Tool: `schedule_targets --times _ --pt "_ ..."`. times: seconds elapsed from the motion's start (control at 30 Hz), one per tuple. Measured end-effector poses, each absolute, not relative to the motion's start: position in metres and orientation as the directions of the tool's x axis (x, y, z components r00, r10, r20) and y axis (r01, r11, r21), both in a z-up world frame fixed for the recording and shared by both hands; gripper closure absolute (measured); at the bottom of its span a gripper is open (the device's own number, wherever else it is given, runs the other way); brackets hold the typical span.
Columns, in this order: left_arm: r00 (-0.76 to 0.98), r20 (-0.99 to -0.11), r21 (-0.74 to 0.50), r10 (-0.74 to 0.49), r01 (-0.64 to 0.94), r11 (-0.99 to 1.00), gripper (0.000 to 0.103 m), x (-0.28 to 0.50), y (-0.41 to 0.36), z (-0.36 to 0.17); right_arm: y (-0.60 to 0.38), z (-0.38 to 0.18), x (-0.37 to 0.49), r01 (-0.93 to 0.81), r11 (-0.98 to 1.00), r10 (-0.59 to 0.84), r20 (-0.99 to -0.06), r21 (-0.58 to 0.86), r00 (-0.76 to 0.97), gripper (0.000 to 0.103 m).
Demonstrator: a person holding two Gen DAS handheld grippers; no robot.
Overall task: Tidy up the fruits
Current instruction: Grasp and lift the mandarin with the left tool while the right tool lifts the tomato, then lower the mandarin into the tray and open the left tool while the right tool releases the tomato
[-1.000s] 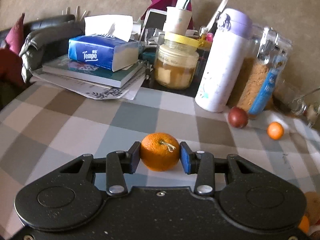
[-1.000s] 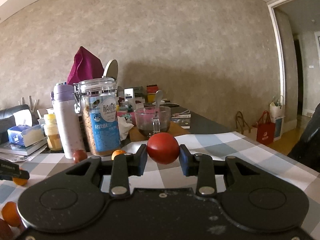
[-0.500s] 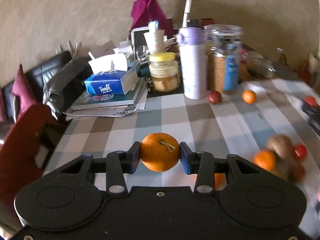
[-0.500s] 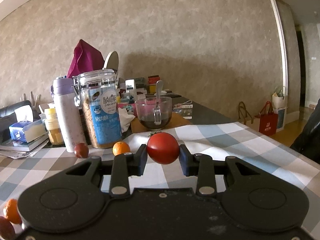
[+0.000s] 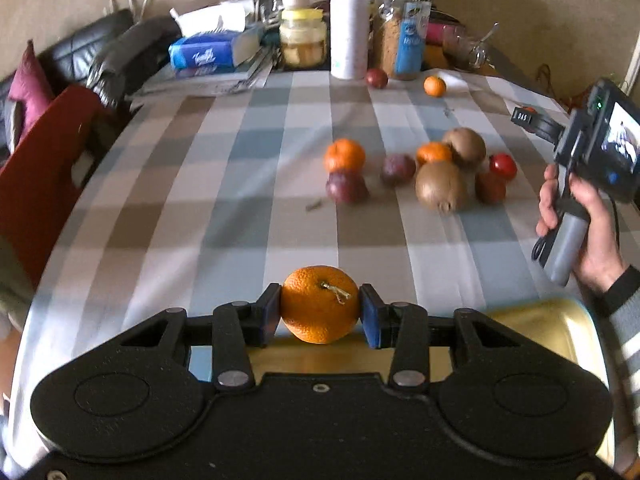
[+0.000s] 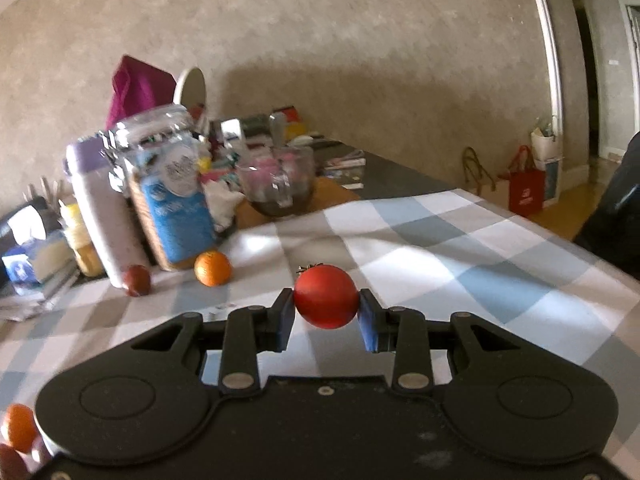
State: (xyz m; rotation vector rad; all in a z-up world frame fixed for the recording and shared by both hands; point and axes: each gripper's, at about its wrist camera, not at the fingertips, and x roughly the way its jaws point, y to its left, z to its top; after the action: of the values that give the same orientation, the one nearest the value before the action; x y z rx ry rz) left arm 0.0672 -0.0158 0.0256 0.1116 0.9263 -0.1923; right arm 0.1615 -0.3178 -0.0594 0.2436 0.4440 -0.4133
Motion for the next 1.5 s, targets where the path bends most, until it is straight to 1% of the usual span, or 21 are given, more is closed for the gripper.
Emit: schedule_targets --times 0.13,0.23,0.3,0.47,0.57,0.7,0.8,0.9,1.0,1.1,1.2,1.3,1.4,1.5 --pt "0.581 -0.807 0.011 -0.106 0.193 0.981 0.054 0.05 -0.011 0.019 -0.325 -0.048 0.155 0.441 0.892 -0.329 -0.525 0.1 0.785 0.067" --pt "0.574 -0.811 -0.003 -0.111 0.186 0.983 0.054 0.043 -0.007 0.016 -0.321 -0.027 0.141 0.417 0.907 -0.326 -0.539 0.052 0.777 0.067" --pt "0.569 -0.814 -0.013 -0.118 0.185 0.983 0.054 0.038 -0.006 0.014 -0.317 -0.008 0.125 0.384 0.922 -0.291 -0.555 0.055 0.779 0.067" --pt "0.549 -0.825 -0.042 -0.138 0.184 0.982 0.054 0.032 0.0 0.009 -0.301 0.036 0.069 0.264 0.943 -0.083 -0.625 0.202 0.776 0.067" --pt "0.535 -0.832 -0.06 -0.148 0.179 0.982 0.054 0.028 0.005 0.007 -0.285 0.054 0.036 0.184 0.94 0.05 -0.649 0.288 0.759 0.067" --pt "0.51 -0.844 -0.088 -0.168 0.177 0.98 0.054 0.021 0.013 0.006 -0.255 0.065 -0.003 0.098 0.932 0.186 -0.694 0.348 0.695 0.067" --pt "0.484 -0.854 -0.11 -0.19 0.19 0.976 0.054 0.015 0.017 0.006 -0.234 0.063 -0.024 0.036 0.925 0.273 -0.726 0.378 0.632 0.067" --pt "0.454 -0.868 -0.124 -0.201 0.194 0.973 0.054 0.008 0.021 0.004 -0.217 0.056 -0.046 0.016 0.929 0.294 -0.765 0.369 0.573 0.067" --pt "0.422 -0.883 -0.131 -0.206 0.2 0.971 0.054 0.003 0.023 0.0 -0.205 0.044 -0.057 0.032 0.948 0.256 -0.817 0.317 0.517 0.067" --pt "0.378 -0.899 -0.151 -0.22 0.202 0.968 0.054 -0.002 0.025 -0.003 -0.197 0.032 -0.07 0.038 0.958 0.232 -0.848 0.283 0.476 0.067" --pt "0.344 -0.911 -0.161 -0.23 0.217 0.963 0.054 -0.004 0.023 -0.005 -0.198 0.023 -0.072 0.041 0.959 0.233 -0.867 0.279 0.441 0.067" --pt "0.346 -0.917 -0.122 -0.198 0.229 0.966 0.054 -0.007 0.02 -0.006 -0.201 0.017 -0.072 0.039 0.955 0.254 -0.881 0.293 0.4 0.067" --pt "0.349 -0.919 -0.101 -0.183 0.238 0.966 0.053 -0.009 0.018 -0.006 -0.203 0.014 -0.072 0.034 0.949 0.276 -0.88 0.313 0.386 0.067" --pt "0.338 -0.923 -0.11 -0.186 0.233 0.966 0.053 -0.008 0.019 -0.007 -0.203 0.013 -0.071 0.021 0.949 0.283 -0.88 0.315 0.382 0.066"
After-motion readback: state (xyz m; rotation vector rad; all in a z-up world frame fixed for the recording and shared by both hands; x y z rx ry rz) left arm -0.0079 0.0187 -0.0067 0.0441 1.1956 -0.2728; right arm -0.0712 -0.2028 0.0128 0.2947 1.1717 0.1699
